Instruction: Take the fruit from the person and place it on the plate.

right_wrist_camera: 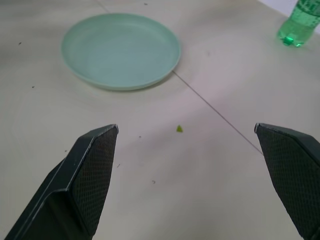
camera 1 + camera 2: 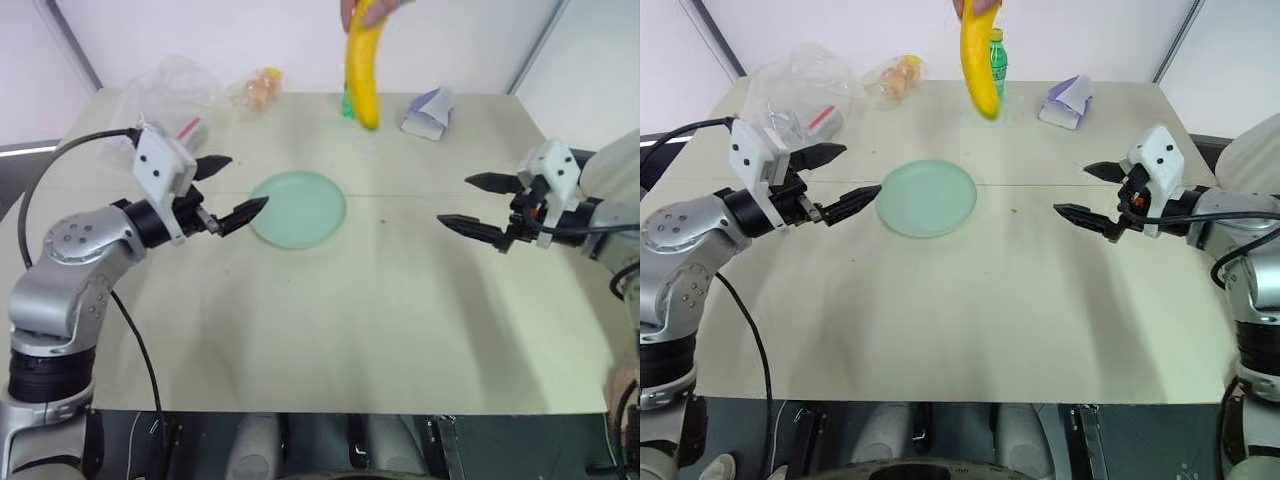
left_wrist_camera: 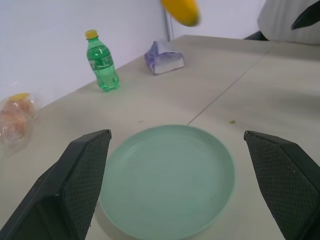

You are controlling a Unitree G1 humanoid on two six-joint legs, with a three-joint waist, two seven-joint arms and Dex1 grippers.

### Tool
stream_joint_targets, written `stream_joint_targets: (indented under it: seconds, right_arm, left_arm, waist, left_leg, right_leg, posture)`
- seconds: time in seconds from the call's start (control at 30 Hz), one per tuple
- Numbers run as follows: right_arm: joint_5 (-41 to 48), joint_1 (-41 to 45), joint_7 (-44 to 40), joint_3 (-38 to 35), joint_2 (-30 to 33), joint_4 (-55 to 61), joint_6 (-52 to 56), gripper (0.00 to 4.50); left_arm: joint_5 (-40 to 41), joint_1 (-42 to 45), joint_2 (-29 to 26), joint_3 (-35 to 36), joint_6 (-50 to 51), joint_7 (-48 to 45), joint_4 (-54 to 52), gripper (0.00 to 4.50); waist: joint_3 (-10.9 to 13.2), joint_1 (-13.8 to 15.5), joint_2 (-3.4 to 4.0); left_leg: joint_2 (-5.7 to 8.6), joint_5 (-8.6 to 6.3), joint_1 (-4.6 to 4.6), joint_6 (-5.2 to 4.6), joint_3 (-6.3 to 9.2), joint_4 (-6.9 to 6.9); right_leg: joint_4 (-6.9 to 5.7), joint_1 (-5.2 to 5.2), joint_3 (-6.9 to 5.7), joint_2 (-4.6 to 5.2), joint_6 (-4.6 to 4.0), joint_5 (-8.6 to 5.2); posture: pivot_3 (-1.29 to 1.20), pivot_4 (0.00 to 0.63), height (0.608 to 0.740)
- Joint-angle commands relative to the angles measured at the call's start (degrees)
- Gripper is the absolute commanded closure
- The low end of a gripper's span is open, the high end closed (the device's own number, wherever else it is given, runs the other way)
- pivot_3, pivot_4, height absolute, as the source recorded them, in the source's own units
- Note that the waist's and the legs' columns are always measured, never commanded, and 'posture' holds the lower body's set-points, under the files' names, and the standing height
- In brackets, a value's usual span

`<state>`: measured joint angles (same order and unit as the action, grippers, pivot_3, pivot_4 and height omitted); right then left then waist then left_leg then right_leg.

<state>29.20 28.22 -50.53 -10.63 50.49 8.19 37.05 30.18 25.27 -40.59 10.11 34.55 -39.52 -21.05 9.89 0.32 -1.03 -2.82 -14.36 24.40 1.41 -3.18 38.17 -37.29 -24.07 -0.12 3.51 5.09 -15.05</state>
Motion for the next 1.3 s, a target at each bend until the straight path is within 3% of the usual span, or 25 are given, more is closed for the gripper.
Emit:
stream_joint_targets:
  seconds: [0.03,0.33,0.47,1.03,1.13,1.23,1.3]
  right_arm:
    - [3.5,8.11,8.75,-1.72,-5.34,1.69,6.3,0.0]
    - [10.66,21.84,26.67,-3.46,-21.43,1.78,23.45,0.0]
    - [13.45,28.37,36.27,-7.8,-30.36,-3.63,27.99,0.0]
    - [7.25,35.56,37.47,-2.81,-36.03,-17.0,19.12,0.0]
    - [6.85,36.01,37.2,-2.59,-36.41,-18.05,18.18,0.87]
    - [6.68,36.2,37.03,-2.46,-36.59,-18.48,17.67,2.36]
    - [6.76,36.16,36.87,-2.4,-36.55,-18.38,17.65,3.0]
  left_arm:
    - [-0.68,1.58,-0.2,-0.01,-1.65,-0.09,-0.6,0.04]
    - [-1.33,1.56,0.15,-0.48,-1.84,-0.02,-0.85,0.04]
    - [-2.19,1.12,0.09,-0.97,-2.38,0.16,-0.82,0.04]
    - [-2.21,-0.03,0.07,-0.49,-1.33,2.26,-3.37,0.04]
    - [-2.19,-0.29,-0.01,-0.35,-1.19,2.58,-3.7,0.0]
    - [-1.96,-0.57,-0.05,-0.08,-1.0,3.01,-3.97,0.0]
    - [-1.94,-0.79,-0.08,-0.01,-0.98,3.15,-4.18,0.0]
  waist:
    - [0.0,-0.41,0.0]
    - [0.0,-0.92,0.0]
    - [0.0,-0.99,0.0]
    - [0.01,-1.2,0.01]
    - [0.01,-1.08,0.01]
    - [0.01,-1.15,0.02]
    - [0.01,-1.06,0.01]
  left_leg:
    - [-0.01,0.0,0.0,0.0,0.0,0.0]
    - [-0.02,0.0,0.06,0.01,-0.01,-0.06]
    - [-0.02,0.0,0.07,0.01,-0.03,-0.06]
    - [-0.02,0.0,0.1,0.0,-0.07,-0.15]
    - [-0.01,0.0,0.11,0.0,-0.08,-0.15]
    - [-0.02,0.0,0.11,0.0,-0.08,-0.16]
    - [-0.02,0.0,0.11,0.0,-0.06,-0.16]
  right_leg:
    - [-0.02,-0.01,0.0,-0.01,0.0,0.0]
    - [-0.05,-0.1,-0.01,0.02,-0.01,0.0]
    - [-0.06,-0.12,0.0,0.03,-0.01,0.0]
    - [-0.03,-0.2,0.0,0.03,-0.01,0.0]
    - [-0.03,-0.2,0.01,0.04,-0.01,0.0]
    - [-0.03,-0.2,0.01,0.04,-0.01,0.0]
    - [-0.03,-0.21,0.0,0.03,-0.01,0.0]
  posture:
    - [0.0,0.15,0.731]
    - [0.0,0.15,0.731]
    - [0.0,0.15,0.731]
    - [0.0,0.15,0.731]
    - [0.0,0.15,0.731]
    - [0.0,0.15,0.731]
    - [0.0,0.15,0.731]
